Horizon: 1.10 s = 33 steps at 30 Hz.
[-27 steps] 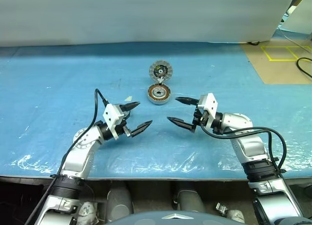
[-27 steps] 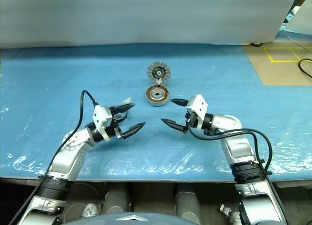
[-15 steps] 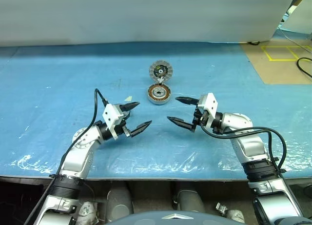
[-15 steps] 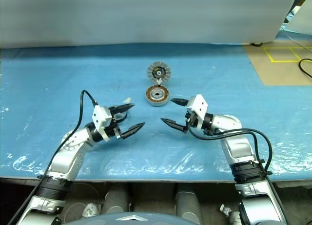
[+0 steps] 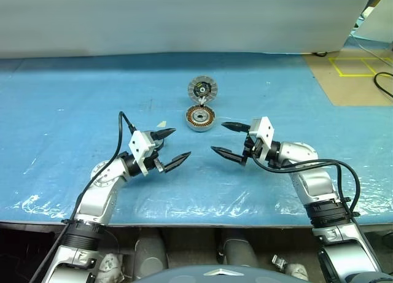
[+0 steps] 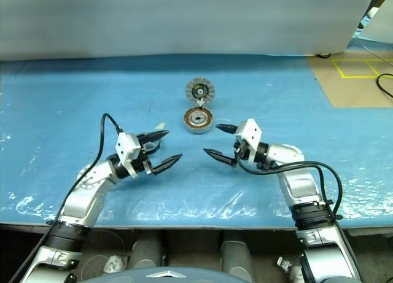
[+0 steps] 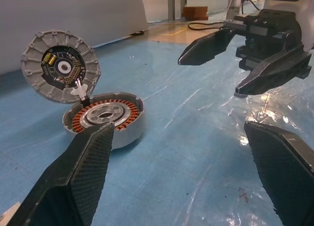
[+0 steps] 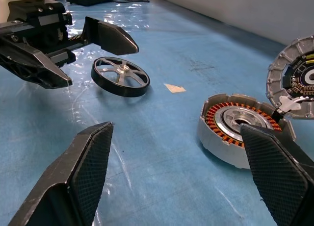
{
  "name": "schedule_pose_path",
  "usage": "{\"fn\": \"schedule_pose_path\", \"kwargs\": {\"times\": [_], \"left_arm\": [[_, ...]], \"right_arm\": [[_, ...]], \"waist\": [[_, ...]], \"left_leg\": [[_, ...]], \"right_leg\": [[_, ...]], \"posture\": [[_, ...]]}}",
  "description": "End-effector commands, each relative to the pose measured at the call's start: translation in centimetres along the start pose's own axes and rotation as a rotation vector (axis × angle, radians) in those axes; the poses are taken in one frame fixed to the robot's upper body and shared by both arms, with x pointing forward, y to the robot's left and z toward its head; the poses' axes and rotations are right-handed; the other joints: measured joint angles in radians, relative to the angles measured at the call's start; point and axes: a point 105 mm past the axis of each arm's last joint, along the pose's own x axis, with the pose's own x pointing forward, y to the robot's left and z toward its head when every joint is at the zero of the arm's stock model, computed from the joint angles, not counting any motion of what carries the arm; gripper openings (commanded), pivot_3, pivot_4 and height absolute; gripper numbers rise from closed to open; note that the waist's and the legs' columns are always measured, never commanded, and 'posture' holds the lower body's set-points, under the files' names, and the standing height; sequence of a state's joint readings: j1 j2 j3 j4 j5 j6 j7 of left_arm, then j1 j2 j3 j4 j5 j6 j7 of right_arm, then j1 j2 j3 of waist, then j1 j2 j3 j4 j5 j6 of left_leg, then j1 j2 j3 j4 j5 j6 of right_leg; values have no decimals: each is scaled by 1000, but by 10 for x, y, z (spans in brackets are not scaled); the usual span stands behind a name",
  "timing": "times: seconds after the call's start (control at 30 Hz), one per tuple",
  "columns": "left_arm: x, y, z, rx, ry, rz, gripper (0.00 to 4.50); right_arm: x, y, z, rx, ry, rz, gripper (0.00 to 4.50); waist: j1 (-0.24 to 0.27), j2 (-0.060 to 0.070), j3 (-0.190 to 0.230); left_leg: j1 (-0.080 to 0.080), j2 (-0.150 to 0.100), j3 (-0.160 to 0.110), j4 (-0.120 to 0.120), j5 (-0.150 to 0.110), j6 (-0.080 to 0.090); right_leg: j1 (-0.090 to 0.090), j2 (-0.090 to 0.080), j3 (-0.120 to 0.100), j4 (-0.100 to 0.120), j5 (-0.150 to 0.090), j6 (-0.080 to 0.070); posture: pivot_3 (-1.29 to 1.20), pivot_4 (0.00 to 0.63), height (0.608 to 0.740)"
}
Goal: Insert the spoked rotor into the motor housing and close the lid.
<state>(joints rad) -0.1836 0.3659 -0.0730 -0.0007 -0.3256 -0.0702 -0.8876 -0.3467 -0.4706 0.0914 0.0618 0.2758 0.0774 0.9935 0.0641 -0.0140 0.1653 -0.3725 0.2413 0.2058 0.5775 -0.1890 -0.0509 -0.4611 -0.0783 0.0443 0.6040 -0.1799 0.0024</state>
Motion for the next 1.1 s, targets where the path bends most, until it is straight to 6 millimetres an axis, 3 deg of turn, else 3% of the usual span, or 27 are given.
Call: {"fn": "schedule_pose_path", "kwargs": {"times": [0.03, 0.43, 1.1], "left_arm": [[-2, 2, 10, 39, -27, 8, 4480], [-2, 4, 10, 42, -23, 6, 4480], [-7, 4, 10, 48, -12, 16, 4480]], "right_arm": [[0, -3, 12, -48, -33, 2, 4345], [5, -11, 13, -85, -11, -41, 4345], [69, -42, 13, -357, 334, 131, 4345]], "waist": [[0, 0, 0], [-1, 0, 0], [-20, 0, 0]], "left_leg": [[0, 0, 0, 0, 0, 0], [-1, 0, 0, 0, 0, 0], [-4, 0, 0, 0, 0, 0]], "right_leg": [[0, 0, 0, 0, 0, 0], [-1, 0, 0, 0, 0, 0], [-4, 0, -1, 2, -1, -1]], "posture": [[0, 150, 740], [0, 150, 740], [0, 150, 740]]}}
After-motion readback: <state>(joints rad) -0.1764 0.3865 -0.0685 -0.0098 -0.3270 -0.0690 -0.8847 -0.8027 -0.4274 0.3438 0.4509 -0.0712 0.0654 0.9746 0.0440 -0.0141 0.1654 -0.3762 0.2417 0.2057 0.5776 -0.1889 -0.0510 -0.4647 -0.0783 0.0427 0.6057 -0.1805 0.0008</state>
